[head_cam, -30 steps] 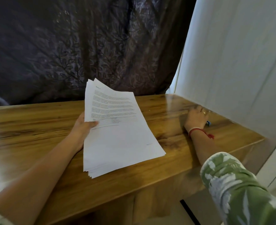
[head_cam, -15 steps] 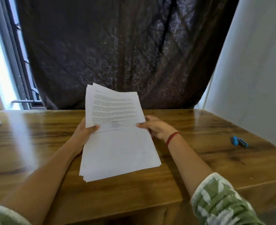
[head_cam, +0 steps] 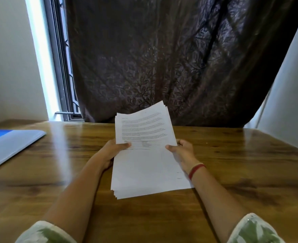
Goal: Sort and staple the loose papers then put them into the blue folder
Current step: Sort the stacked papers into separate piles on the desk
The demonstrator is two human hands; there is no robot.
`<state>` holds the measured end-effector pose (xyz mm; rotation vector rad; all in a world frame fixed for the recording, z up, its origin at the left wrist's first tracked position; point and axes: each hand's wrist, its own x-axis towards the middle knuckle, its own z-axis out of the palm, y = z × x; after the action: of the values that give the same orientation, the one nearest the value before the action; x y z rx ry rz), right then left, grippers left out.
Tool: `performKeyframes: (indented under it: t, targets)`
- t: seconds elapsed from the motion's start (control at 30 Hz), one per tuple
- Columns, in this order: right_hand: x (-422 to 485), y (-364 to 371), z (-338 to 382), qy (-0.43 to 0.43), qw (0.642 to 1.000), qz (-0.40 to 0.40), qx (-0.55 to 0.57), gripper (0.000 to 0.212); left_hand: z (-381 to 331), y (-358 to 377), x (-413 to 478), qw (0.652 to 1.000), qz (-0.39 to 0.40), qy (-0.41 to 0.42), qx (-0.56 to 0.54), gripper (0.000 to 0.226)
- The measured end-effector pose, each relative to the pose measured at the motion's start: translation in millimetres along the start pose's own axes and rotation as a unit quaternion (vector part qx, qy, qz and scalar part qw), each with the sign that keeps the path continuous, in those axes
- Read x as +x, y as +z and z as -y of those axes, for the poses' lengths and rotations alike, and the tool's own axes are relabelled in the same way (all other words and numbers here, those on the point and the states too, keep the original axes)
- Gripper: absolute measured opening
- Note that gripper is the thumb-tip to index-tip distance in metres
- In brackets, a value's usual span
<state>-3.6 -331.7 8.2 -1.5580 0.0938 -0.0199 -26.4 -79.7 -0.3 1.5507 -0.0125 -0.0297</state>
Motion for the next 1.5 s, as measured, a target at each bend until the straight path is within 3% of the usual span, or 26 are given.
performKeyframes:
  t: [0.2,0.5,0.7,0.93,1.07,1.17,1.23,1.33,1.43,1.5]
  targets:
    - [-2,-1,-3,-0.002,0.999,0.013,0.034,0.021,2,1,2,1.000,-0.006,-0.015,-0.022,0.042]
    - [1,3,-9,-0.015,0.992,-0.102,0.075,0.025,4,1,6,1.000,0.004,-0.013,-0.023,0.044]
    - [5,5,-13,-0.035,0.989,-0.129,0.065,0.013,1,7,1,0.998,-0.040,-0.020,-0.037,0.034]
    - [4,2,-10,-0.037,0.990,-0.130,0.047,0.013,-5,10,-6,0.996,-0.035,-0.014,-0.084,0.030]
    - [1,-3,-3,-0.009,0.994,-0.087,0.060,0.015,-8,8,-7,0.997,-0.024,-0.026,-0.073,0.028]
    - [9,-18,5,-0.006,0.994,-0.112,-0.015,0.017,-10,8,-9,0.996,-0.061,-0.029,-0.050,0.026]
    - [14,-40,8,-0.053,0.954,-0.197,-0.218,0.021,-9,4,-8,0.994,-0.101,-0.022,-0.022,0.024]
    - [13,-67,3,-0.075,0.842,-0.242,-0.477,0.025,-7,-14,-5,0.986,-0.168,-0.015,0.018,0.028]
    - [12,-67,-6,-0.056,0.789,-0.240,-0.563,0.032,-5,-43,-4,0.981,-0.194,-0.012,0.017,0.030]
    - [12,-62,-4,-0.088,0.762,-0.255,-0.588,0.043,-3,-64,-7,0.980,-0.197,-0.017,0.012,0.035]
